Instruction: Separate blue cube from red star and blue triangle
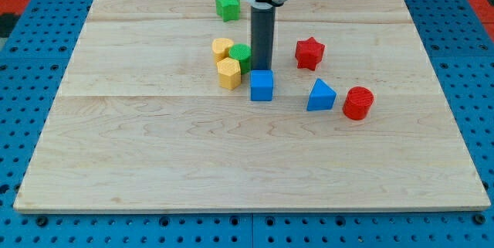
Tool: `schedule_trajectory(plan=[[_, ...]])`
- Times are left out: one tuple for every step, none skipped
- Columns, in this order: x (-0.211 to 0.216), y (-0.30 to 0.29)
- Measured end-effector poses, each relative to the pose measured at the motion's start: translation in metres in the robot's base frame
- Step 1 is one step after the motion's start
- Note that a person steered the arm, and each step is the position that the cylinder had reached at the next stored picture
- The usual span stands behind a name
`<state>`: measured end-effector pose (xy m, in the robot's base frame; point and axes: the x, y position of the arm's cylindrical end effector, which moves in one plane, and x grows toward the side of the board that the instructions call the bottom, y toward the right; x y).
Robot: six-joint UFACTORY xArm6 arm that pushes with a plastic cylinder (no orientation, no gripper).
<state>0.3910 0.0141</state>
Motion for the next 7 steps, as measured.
schedule_trajectory(plan=[[-0.012,0.008],[-0.018,0.009],[-0.021,0.009],[-0.021,0.003],[-0.021,0.003],[-0.010,-0.016],[0.010,-0.002]])
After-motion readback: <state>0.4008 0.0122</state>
